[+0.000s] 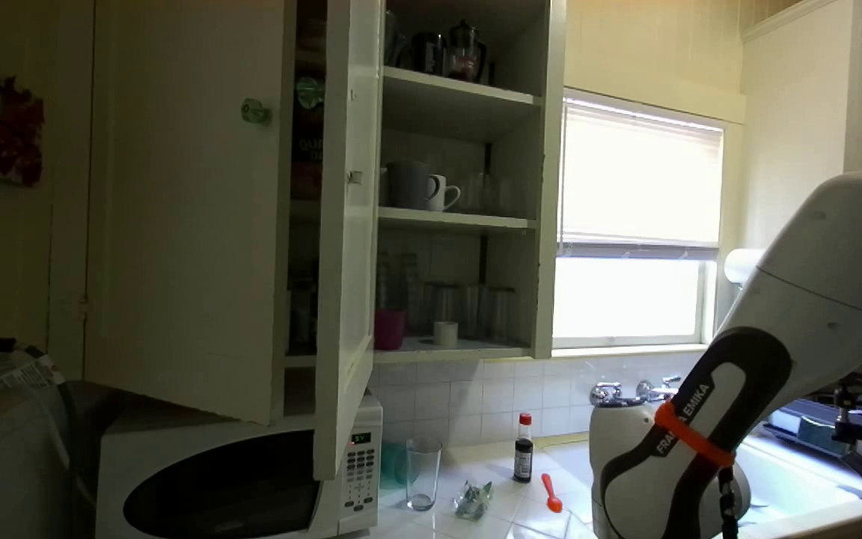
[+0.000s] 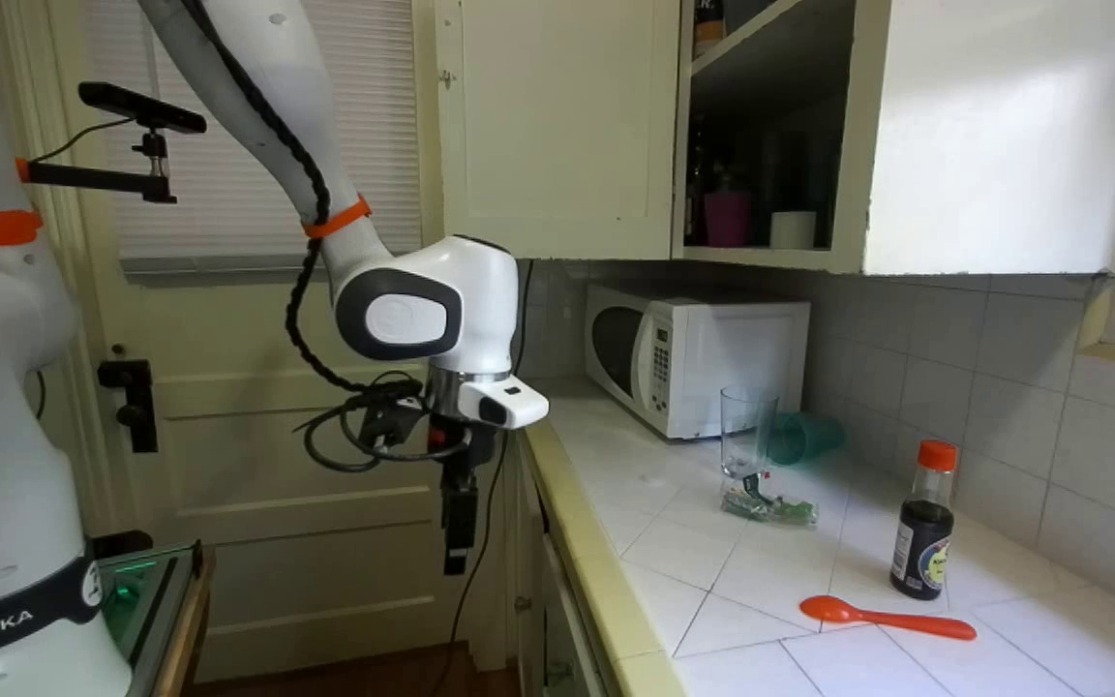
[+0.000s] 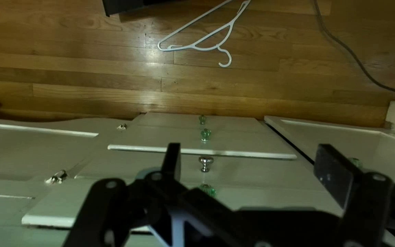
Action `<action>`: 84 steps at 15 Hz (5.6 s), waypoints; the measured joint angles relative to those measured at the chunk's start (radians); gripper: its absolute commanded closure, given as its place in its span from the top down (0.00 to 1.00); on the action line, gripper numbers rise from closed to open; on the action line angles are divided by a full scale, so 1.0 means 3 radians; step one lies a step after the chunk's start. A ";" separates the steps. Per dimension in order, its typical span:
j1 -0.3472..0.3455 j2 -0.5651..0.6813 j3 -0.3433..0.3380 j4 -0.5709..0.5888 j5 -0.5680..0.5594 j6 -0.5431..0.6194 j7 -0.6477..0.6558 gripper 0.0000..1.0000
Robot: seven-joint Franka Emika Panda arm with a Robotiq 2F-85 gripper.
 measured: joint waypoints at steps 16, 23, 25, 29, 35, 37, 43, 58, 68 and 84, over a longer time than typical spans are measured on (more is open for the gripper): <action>0.0232 0.0927 0.0033 0.0120 0.0109 0.1100 0.0542 1.00; 0.1737 0.1948 -0.1109 0.0216 0.0432 0.2344 0.1022 1.00; 0.2107 0.2203 -0.1269 0.0287 0.0770 0.2375 0.0893 1.00; 0.2392 0.2487 -0.1320 0.0389 0.0951 0.2362 0.0754 1.00; 0.2186 0.2490 -0.1182 0.0384 0.0962 0.2707 0.0531 1.00; 0.1876 0.2476 -0.0970 0.0344 0.0923 0.3052 0.0384 1.00; 0.0741 0.2473 -0.0332 0.0216 0.0622 0.3612 0.0131 1.00; 0.0263 0.2419 -0.0237 0.0512 0.0547 0.3313 -0.0203 0.99; 0.0395 0.2489 -0.0215 0.0737 0.0772 0.3085 -0.0122 0.42; 0.0451 0.2605 -0.0324 0.0819 0.0816 0.2986 -0.0034 1.00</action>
